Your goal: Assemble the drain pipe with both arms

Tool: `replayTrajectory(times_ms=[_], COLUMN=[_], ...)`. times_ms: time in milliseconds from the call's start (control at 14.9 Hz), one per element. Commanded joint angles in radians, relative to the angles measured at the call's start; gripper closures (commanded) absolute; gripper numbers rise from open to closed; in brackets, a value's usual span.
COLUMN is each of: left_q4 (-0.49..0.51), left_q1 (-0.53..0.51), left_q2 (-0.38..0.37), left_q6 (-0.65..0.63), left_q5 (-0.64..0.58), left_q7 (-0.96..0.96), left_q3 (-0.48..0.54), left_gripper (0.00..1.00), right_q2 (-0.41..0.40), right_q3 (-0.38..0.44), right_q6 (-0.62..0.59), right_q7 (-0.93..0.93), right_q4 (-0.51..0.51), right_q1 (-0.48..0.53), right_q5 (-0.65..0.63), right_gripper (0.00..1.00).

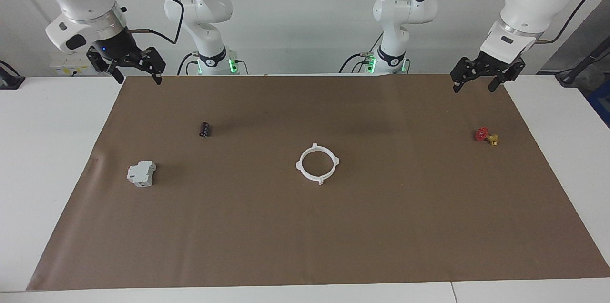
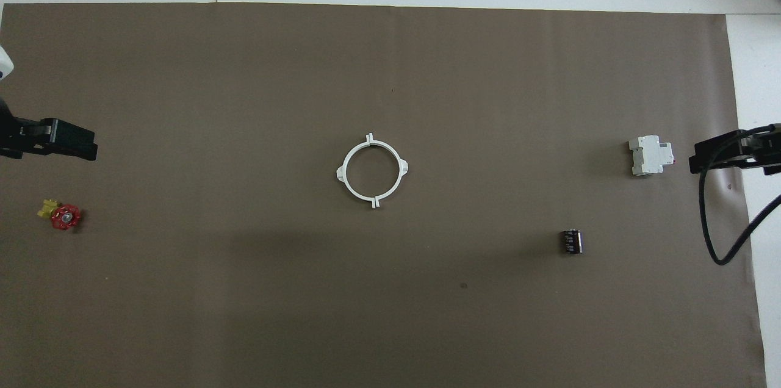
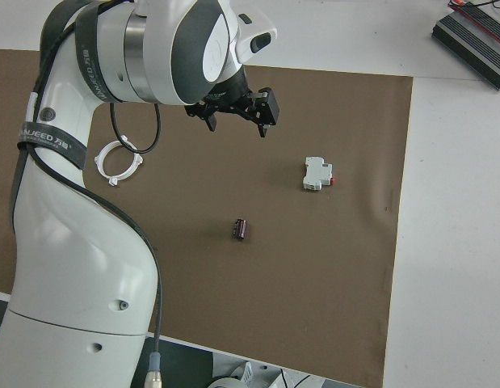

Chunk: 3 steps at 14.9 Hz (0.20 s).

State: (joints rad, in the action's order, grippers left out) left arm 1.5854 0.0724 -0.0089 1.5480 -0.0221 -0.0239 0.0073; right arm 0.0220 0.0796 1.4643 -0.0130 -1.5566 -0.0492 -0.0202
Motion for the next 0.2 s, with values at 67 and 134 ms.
replayTrajectory(times_ms=[67,134], left_q4=[0.034,0.034], left_q1=[0.000,0.000], left_q2=[-0.028,-0.028], left_q6=[0.026,0.032], left_q5=[0.016,0.016], left_q7=[-0.016,-0.016], left_q3=[0.002,0.002], left_gripper=[0.00,0.00], right_q2=[0.006,0.006], right_q3=[-0.003,-0.003], right_q6=[-0.001,0.001], right_q7=[-0.007,-0.002], right_q4=[-0.007,-0.008], right_q1=[0.015,0.015], right_q5=[0.017,0.017], right_gripper=[0.00,0.00])
